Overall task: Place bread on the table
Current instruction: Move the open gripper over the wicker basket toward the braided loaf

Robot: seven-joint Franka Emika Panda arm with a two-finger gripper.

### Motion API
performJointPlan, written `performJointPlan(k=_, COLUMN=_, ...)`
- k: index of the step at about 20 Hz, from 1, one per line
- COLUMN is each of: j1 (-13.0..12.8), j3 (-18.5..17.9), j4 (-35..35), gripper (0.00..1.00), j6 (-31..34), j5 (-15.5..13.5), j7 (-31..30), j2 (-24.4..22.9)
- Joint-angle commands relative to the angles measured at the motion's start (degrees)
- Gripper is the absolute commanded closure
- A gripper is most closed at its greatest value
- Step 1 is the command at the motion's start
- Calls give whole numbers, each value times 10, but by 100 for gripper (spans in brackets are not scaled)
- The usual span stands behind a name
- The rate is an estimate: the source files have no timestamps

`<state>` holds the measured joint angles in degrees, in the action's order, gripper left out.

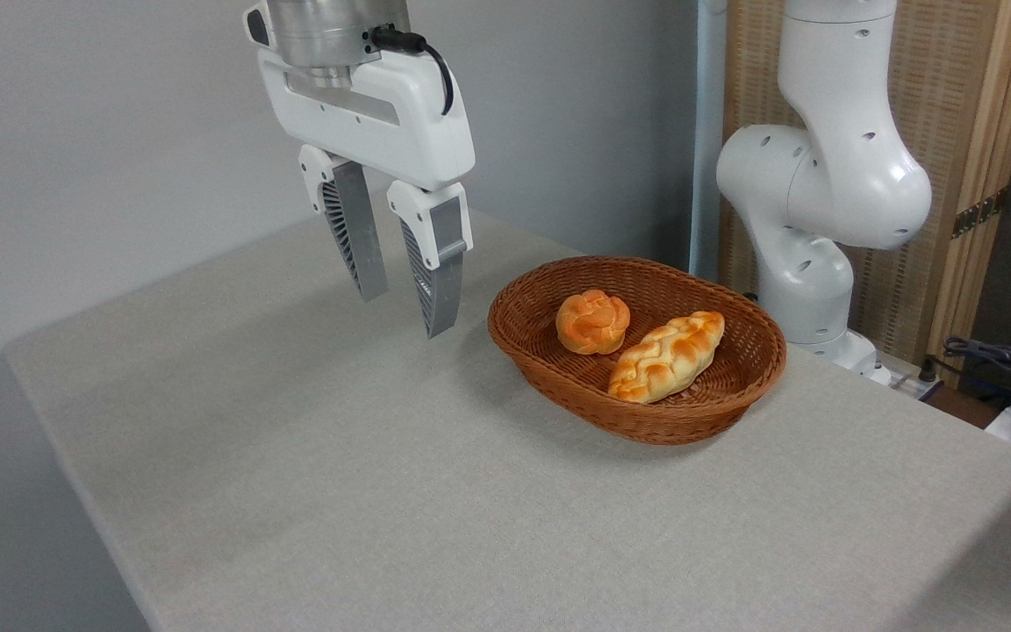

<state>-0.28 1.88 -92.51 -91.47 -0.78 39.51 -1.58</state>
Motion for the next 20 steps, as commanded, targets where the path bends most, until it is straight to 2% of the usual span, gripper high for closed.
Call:
performJointPlan(k=1, j1=0, j3=-2, j4=7, gripper=0, j6=17, j5=3, j7=-3, j2=-1)
performJointPlan(k=10, j1=0, j3=-3, j4=3, gripper=0, j6=18, j5=3, j7=-3, j2=-4)
performJointPlan(k=14, j1=0, j3=-5, j4=-35, gripper=0, j6=22, j5=4, j7=-1, j2=-32)
performJointPlan(k=20, j1=-1, j3=-6, j4=-134, gripper=0, j6=49, j5=4, j7=11, j2=-105)
